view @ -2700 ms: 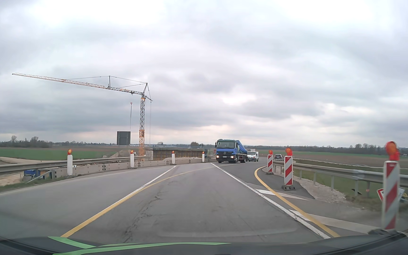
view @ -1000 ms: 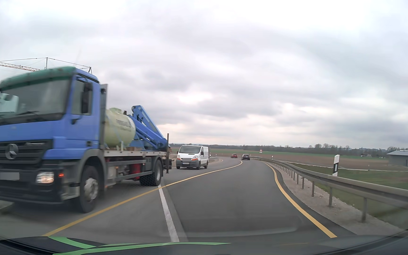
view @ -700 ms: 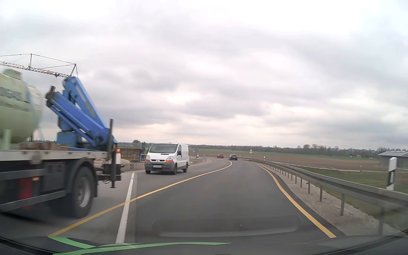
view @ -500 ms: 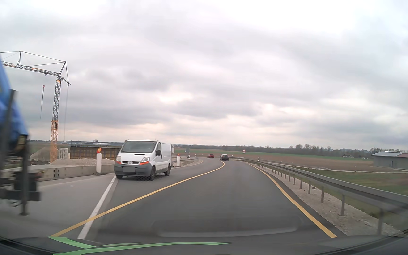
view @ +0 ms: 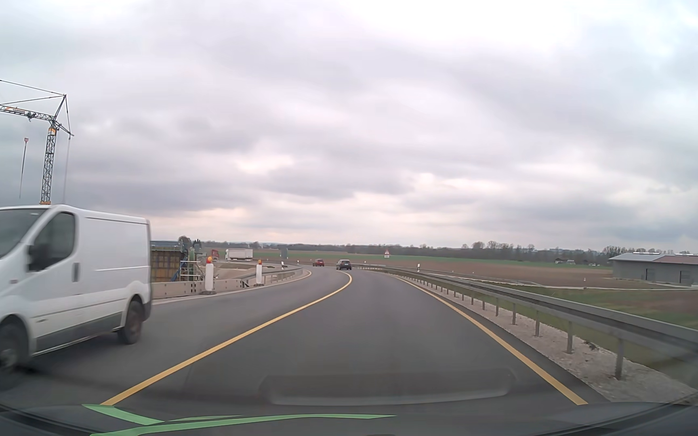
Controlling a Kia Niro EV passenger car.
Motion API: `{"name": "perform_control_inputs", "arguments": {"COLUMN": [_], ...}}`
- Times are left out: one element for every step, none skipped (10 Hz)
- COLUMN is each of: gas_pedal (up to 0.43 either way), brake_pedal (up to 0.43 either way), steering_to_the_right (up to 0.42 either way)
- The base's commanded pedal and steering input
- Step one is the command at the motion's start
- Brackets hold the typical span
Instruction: Follow the waypoints while adhering to traffic rules and regulations
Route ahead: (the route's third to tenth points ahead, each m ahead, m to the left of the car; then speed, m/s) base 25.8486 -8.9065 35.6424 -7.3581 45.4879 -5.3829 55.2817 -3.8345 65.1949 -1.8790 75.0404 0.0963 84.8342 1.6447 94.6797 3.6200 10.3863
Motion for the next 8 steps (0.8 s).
{"name": "perform_control_inputs", "arguments": {"gas_pedal": [0.079,0.079,0.079,0.079,0.079,0.087,0.087,0.087], "brake_pedal": [0.0,0.0,0.0,0.0,0.0,0.0,0.0,0.0], "steering_to_the_right": [0.05,0.048,0.043,0.035,0.03,0.026,0.021,0.015]}}
